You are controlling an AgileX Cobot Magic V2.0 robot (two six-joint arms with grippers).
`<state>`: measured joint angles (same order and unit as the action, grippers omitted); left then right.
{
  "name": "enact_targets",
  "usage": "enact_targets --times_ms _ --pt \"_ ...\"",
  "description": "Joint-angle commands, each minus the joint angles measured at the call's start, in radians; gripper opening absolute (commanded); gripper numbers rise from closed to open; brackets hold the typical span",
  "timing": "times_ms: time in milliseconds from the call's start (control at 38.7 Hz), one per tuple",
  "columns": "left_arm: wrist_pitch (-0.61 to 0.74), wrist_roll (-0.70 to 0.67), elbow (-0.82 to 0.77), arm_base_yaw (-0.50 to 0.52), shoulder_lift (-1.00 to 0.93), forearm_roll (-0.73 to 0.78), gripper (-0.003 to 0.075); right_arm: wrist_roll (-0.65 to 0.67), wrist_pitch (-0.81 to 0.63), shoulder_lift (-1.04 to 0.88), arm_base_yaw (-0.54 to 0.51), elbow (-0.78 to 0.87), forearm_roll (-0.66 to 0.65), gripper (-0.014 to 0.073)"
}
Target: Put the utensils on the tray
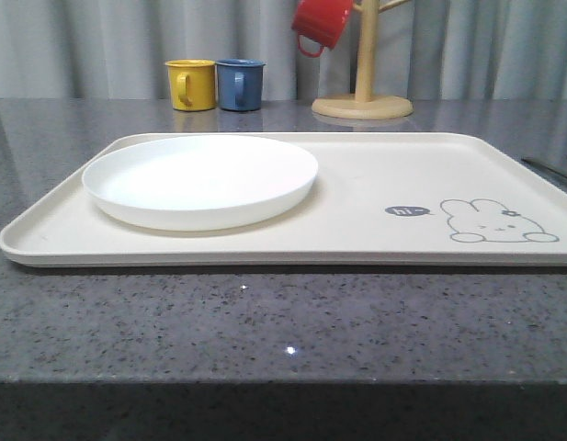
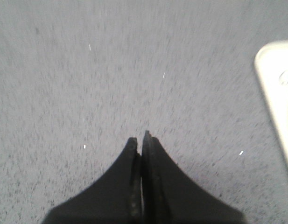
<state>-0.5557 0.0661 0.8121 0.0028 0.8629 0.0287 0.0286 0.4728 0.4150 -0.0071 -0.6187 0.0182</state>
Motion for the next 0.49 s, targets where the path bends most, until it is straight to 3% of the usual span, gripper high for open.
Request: enact_targets --times_ms 0,310,465 --pt "0.227 -0.012 -0.116 -0.012 -0.179 -0.015 -0.0018 -0.004 -0.072 0.013 -0.006 -0.035 -0.007 0.0642" --pt "0.28 -0.012 -0.378 -0.014 -0.701 -0.029 -0.0018 -0.004 -0.071 0.013 -0.006 -0.034 -0.007 0.0642" --pt "0.269 -0.012 -0.416 -0.014 -0.812 -0.029 -0.0018 -0.004 -0.071 0.013 -0.006 -0.034 -0.007 0.0642"
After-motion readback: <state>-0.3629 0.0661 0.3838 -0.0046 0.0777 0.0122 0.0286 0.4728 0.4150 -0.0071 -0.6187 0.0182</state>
